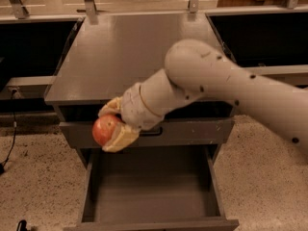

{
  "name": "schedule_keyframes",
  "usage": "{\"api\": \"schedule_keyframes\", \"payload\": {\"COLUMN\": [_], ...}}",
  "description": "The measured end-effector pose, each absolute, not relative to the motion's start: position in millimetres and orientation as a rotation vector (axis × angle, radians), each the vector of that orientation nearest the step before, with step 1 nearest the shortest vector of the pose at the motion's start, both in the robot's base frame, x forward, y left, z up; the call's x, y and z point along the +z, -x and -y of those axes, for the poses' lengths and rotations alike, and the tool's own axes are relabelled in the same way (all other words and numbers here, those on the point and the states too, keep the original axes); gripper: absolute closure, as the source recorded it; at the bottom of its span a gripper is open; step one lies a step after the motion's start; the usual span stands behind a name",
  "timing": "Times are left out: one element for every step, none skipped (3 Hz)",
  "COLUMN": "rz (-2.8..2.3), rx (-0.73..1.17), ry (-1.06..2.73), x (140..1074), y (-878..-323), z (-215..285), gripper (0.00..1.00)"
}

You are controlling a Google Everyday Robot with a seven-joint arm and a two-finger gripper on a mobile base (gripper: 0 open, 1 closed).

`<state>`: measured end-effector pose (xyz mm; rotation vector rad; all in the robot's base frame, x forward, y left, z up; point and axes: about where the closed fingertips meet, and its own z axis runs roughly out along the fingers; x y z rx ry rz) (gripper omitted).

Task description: Pick apple from middle drawer and place on counter

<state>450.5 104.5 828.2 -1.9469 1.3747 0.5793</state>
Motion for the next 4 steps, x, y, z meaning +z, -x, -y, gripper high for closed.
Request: {"api": "schedule_keyframes", "payload": {"rz": [-1.337,-1.337,-1.431,-1.576], "rx": [0.559,0.559,0.541,0.499], "ry": [1.889,1.889,1.781,1.650], "x": [897,897,893,886], "y": [-478,-478,-499,-546], "z": [-104,-104,-91,-74], "gripper": [1.00,1.00,1.00,1.00]}}
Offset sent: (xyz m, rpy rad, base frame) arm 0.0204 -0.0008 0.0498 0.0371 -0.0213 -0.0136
